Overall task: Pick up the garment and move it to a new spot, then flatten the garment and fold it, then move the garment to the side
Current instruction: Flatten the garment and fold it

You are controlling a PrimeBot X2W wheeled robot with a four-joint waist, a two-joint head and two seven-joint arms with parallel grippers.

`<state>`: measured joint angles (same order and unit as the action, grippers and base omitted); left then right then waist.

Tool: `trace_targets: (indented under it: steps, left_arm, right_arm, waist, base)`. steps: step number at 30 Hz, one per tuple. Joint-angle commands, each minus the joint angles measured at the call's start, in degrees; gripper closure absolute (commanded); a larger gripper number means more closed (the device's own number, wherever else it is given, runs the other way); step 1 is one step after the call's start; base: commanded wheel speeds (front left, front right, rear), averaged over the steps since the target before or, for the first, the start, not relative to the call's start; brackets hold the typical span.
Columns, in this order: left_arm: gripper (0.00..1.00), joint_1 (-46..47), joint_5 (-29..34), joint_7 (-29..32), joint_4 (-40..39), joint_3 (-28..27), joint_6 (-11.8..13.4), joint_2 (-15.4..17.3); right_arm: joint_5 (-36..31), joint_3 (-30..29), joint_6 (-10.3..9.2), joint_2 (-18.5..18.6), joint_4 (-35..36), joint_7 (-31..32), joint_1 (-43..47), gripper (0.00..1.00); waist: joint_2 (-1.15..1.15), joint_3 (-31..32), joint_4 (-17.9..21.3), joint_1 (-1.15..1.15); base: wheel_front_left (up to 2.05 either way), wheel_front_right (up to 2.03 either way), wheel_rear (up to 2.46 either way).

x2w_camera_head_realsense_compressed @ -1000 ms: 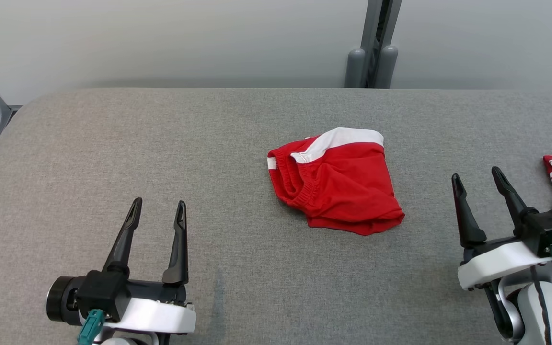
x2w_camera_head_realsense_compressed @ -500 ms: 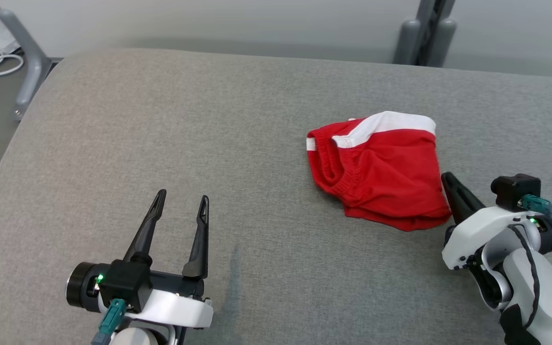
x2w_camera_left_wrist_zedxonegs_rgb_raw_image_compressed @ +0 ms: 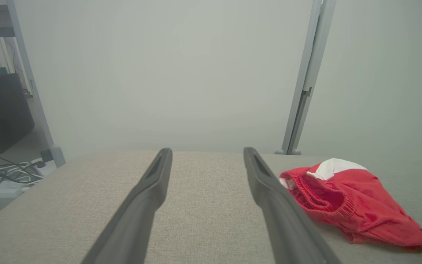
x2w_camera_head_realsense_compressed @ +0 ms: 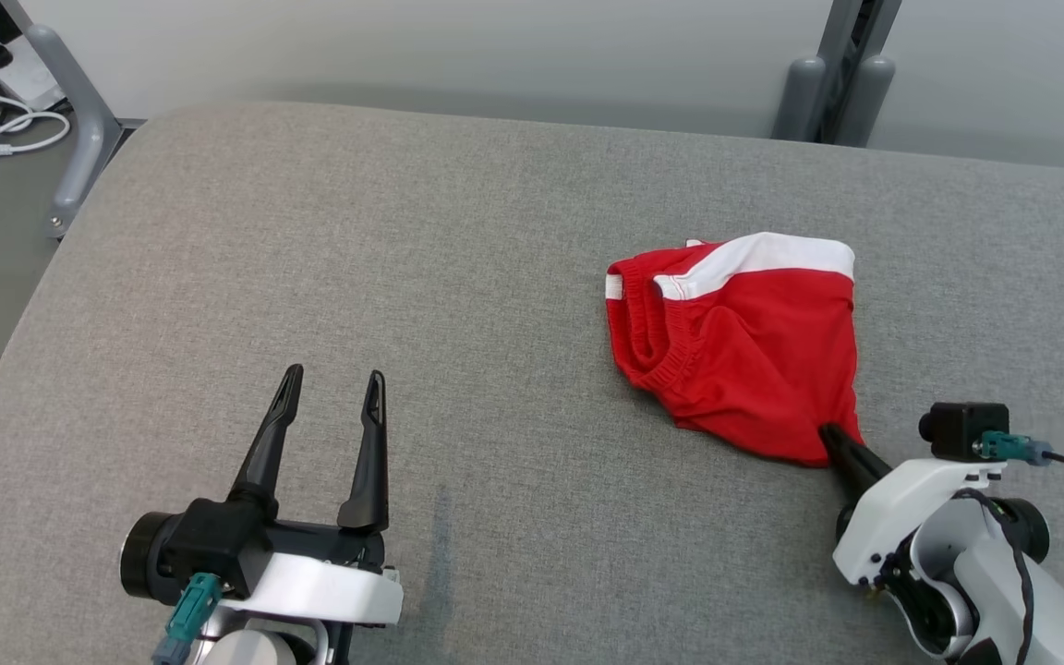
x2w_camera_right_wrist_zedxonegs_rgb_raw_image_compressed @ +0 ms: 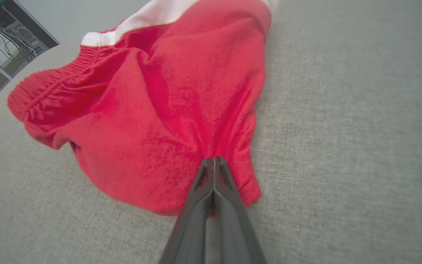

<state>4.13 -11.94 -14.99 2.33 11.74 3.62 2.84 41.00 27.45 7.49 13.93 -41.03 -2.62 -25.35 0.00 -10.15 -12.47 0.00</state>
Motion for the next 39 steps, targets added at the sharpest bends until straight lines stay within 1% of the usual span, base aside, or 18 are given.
trace_targets:
  steps: [1,3,5,7,12,16,19,21,22,26,32,37,39]
  left_arm:
    - [0.0,0.16,0.09,-0.18,-0.11,-0.31,0.27,0.17]
    - [0.0,0.08,0.06,-0.18,-0.06,-0.53,0.34,0.19]
    - [0.0,-0.04,-0.19,-0.18,-0.18,-0.66,0.49,0.17]
    - [0.0,-0.16,-0.25,-0.18,-0.19,-0.63,0.45,0.16]
    - [0.0,0.07,-0.37,-0.18,-0.01,0.36,0.29,0.18]
    - [0.0,1.07,-0.67,-0.18,0.04,1.11,0.25,0.17]
    - [0.0,1.87,-0.75,-0.18,0.26,1.83,0.01,0.19]
    - [0.0,2.49,-1.02,-0.18,0.28,2.39,0.17,0.17]
    - [0.0,2.49,-1.02,-0.18,0.28,2.39,0.17,0.17]
    - [0.0,3.49,-1.72,-0.18,0.04,3.61,0.73,0.17]
    - [0.0,3.65,-2.92,-0.18,0.22,5.15,1.48,0.16]
    - [0.0,3.9,-3.43,-0.18,0.08,5.82,1.89,0.14]
    - [0.0,4.12,-3.75,-0.18,-0.15,6.3,2.28,0.16]
  right_arm:
    - [0.79,0.97,0.01,0.39,0.14,1.06,2.1,1.0]
    - [1.59,2.14,0.01,0.7,1.51,1.48,2.83,1.0]
    - [1.37,2.22,0.01,1.92,3.23,0.6,2.48,1.0]
    - [0.84,1.19,0.0,2.99,4.52,-0.55,1.24,1.0]
    - [-0.97,-2.31,0.01,4.14,7.34,-2.02,-2.42,1.0]
    - [-2.97,-3.9,0.01,4.1,7.82,-0.69,-6.35,1.0]
    - [-3.71,-2.58,0.01,3.63,6.78,2.27,-8.94,1.0]
    - [-2.71,-1.45,0.01,3.3,5.43,4.8,-10.35,1.0]
    - [-2.71,-1.45,0.01,3.3,5.43,4.8,-10.35,1.0]
    - [-1.22,1.64,0.01,4.49,3.44,8.23,-12.8,1.0]
    - [1.93,3.01,0.01,6.58,-0.05,8.09,-16.43,1.0]
    - [3.78,4.03,0.01,7.98,-2.84,8.4,-19.41,1.0]
    - [4.44,5.45,0.01,8.26,-4.92,7.68,-21.57,1.0]
  waist:
    - [0.0,0.28,0.12,0.0]
    - [0.0,0.52,0.14,0.0]
    - [0.0,0.58,0.11,0.0]
    - [0.0,0.44,0.03,0.0]
    - [0.0,-0.31,-0.92,0.0]
    - [0.0,-1.4,-2.13,0.0]
    - [0.0,-2.43,-3.71,0.0]
    - [0.0,-3.15,-4.95,0.0]
    - [0.0,-3.15,-4.95,0.0]
    - [0.0,-4.94,-7.78,0.0]
    - [0.0,-7.24,-11.62,0.0]
    - [0.0,-8.19,-13.51,0.0]
    - [0.0,-8.43,-14.31,0.0]
  base:
    - [0.0,0.0,0.0]
    - [0.0,0.0,0.0]
    - [0.0,0.0,0.0]
    - [0.0,0.0,0.0]
    - [0.0,0.0,0.0]
    - [0.0,0.0,0.0]
    - [0.0,0.0,0.0]
    - [0.0,0.0,0.0]
    - [0.0,0.0,0.0]
    - [0.0,0.0,0.0]
    - [0.0,0.0,0.0]
    - [0.0,0.0,0.0]
    - [0.0,0.0,0.0]
